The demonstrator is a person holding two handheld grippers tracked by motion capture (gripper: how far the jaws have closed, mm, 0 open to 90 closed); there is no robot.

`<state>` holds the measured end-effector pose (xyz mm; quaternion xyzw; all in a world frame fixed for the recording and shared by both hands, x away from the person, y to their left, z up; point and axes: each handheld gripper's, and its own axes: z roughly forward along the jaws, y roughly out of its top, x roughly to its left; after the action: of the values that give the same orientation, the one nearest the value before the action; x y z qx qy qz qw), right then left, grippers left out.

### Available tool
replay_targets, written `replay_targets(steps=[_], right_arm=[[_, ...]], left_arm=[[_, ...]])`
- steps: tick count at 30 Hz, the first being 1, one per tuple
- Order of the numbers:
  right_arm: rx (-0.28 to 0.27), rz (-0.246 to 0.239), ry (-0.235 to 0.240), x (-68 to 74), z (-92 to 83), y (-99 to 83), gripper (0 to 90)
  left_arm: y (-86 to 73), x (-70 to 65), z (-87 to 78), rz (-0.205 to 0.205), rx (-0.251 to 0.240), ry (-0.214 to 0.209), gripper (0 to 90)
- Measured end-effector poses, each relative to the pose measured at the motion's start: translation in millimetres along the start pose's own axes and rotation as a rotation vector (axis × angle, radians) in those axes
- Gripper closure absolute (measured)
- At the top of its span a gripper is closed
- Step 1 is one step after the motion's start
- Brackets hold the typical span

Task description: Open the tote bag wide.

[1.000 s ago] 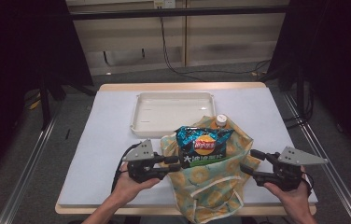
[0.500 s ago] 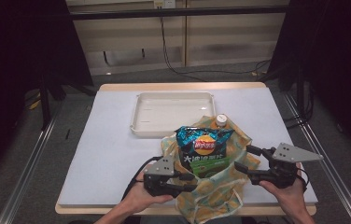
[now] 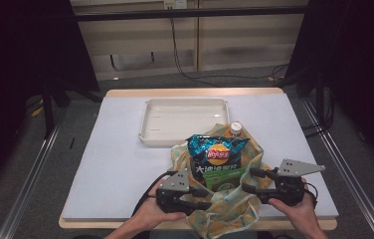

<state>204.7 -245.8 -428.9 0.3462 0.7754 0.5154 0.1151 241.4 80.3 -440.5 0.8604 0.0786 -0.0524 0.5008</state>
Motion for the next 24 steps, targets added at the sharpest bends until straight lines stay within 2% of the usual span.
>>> replay_targets(steps=[3, 5, 7, 9, 15, 16, 20, 22, 24], right_arm=[[0.039, -0.01, -0.004, 2.9, 9.5, -2.9, 33.5], [0.067, -0.025, -0.008, 4.1, 15.1, -4.5, 37.5], [0.079, -0.031, -0.006, 3.9, 17.9, -5.0, 52.1], [0.083, -0.033, -0.006, 3.1, 18.6, -6.0, 63.0], [0.077, -0.02, -0.008, 2.2, 4.0, -11.9, 87.6], [0.079, -0.015, -0.008, 2.5, 2.2, -12.7, 89.1], [0.105, 0.003, -0.02, 1.5, -4.0, -22.7, 90.0], [0.143, 0.018, -0.019, -1.2, -2.6, -28.2, 90.0], [0.188, 0.016, -0.022, -2.8, 1.2, -34.4, 90.0]], left_arm=[[-1.2, 1.2, 2.1, 0.01, 0.017, -0.005, 64.8], [-1.8, -0.1, 3.9, 0.016, 0.026, -0.009, 65.2], [-2.2, -0.2, 4.8, 0.018, 0.03, -0.012, 65.5], [-2.5, 0.4, 3.7, 0.012, 0.028, -0.011, 65.6], [-5.9, 2.3, 1.0, -0.008, 0.026, 0.002, 64.7], [-6.9, 3.0, 1.4, -0.01, 0.018, 0.001, 64.6], [-9.8, 4.1, 2.8, -0.016, 0.04, 0.01, 64.4], [-10.8, 4.1, 3.0, -0.017, 0.055, 0.016, 64.2], [-10.9, 3.9, 2.7, -0.013, 0.048, 0.012, 63.5]])
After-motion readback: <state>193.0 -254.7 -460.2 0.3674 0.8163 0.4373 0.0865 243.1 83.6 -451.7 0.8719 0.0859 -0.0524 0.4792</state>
